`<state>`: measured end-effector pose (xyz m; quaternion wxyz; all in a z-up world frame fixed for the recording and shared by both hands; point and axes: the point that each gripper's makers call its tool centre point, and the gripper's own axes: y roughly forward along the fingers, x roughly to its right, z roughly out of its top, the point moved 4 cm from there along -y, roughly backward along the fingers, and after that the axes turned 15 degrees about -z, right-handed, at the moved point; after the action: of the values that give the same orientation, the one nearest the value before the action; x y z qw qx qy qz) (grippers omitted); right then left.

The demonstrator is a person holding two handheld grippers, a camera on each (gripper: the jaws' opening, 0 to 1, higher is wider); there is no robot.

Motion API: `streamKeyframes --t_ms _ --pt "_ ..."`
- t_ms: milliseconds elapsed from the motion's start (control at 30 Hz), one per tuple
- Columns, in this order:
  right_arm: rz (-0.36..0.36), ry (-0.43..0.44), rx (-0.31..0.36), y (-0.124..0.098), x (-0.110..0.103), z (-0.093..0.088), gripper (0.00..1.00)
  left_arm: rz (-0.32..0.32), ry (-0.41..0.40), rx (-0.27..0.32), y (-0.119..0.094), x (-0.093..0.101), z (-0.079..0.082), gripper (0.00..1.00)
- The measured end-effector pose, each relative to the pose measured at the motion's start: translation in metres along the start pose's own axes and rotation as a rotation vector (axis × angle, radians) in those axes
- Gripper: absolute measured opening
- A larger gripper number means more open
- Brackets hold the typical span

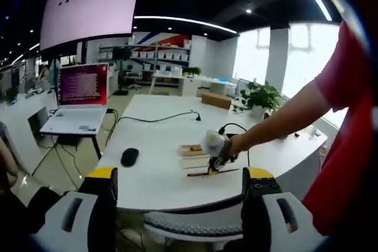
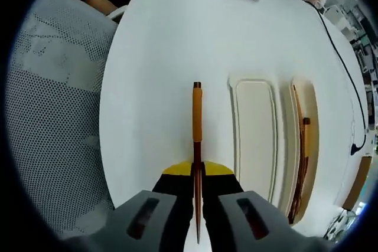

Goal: Arrange the utensils inside the cutlery case until each visible utensil rests in its matching compartment.

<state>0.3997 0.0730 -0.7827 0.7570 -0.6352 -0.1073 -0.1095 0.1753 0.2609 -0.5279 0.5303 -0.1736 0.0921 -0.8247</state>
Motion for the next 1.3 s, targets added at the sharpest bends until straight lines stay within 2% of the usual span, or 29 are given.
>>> streamKeyframes --t_ms 33,67,100,133,200,233,267,333,367,567,833,900,933,1033,1100,1200,1233,1300 --pt "-0.016 -0.025 0.004 -0.002 -0.002 -0.002 0.01 -0.014 -0.028 -0.018 0.001 0.0 -0.003 0.9" --pt "-0.071 -0.047 -0.003 -0.004 0.002 -0.004 0.01 -0.007 -0.024 -0.022 0.0 -0.002 -0.002 0.9" --pt "-0.178 -0.038 0.034 -0.013 0.013 0.001 0.0 -0.003 -0.014 -0.019 -0.001 -0.002 -0.001 0.9" --pt "-0.169 -0.037 0.073 -0.017 0.012 0.006 0.0 -0.003 -0.011 -0.016 -0.002 -0.001 0.0 0.9" --pt "-0.123 -0.017 0.076 -0.021 0.011 0.003 0.0 -0.005 -0.024 -0.008 -0.002 -0.002 -0.001 0.9" --pt "-0.18 -0.061 0.049 -0.02 0.021 -0.003 0.0 -0.007 -0.027 -0.011 0.0 -0.002 -0.002 0.9" --pt "-0.2 -0.091 0.034 -0.02 0.023 -0.006 0.0 -0.009 -0.029 -0.021 0.002 -0.002 -0.004 0.9" --pt "-0.166 -0.067 0.045 -0.017 0.021 -0.009 0.0 -0.008 -0.025 -0.028 0.005 -0.002 -0.005 0.9" --pt "-0.133 -0.012 0.079 -0.016 0.017 -0.008 0.0 -0.013 -0.029 -0.03 0.007 -0.001 -0.005 0.9" --pt "-0.103 0.075 0.106 -0.014 0.02 -0.012 0.0 -0.041 0.014 -0.062 0.021 0.003 -0.001 0.88" --pt "-0.107 0.061 0.113 -0.022 0.015 -0.02 0.01 -0.045 0.008 -0.054 0.024 0.001 0.001 0.89" --pt "-0.126 0.031 0.098 -0.026 0.015 -0.026 0.01 -0.046 0.0 -0.043 0.025 0.0 0.001 0.89" --pt "-0.157 0.002 0.098 -0.027 0.016 -0.027 0.01 -0.048 -0.006 -0.043 0.025 0.0 0.0 0.89" --pt "-0.213 -0.204 0.053 -0.031 0.014 -0.034 0.01 -0.037 -0.003 -0.039 0.025 0.001 0.0 0.88" --pt "-0.192 -0.152 0.073 -0.034 0.009 -0.034 0.01 -0.038 -0.011 -0.009 0.023 0.005 0.002 0.89" --pt "-0.158 -0.025 0.098 -0.037 0.008 -0.034 0.01 -0.041 -0.018 -0.018 0.022 0.006 -0.002 0.89" --pt "-0.147 0.0 0.1 -0.038 0.009 -0.035 0.01 -0.044 -0.015 -0.023 0.022 0.006 -0.002 0.89" --pt "-0.149 -0.002 0.102 -0.041 0.01 -0.036 0.01 -0.038 -0.016 -0.028 0.02 0.005 -0.004 0.89"
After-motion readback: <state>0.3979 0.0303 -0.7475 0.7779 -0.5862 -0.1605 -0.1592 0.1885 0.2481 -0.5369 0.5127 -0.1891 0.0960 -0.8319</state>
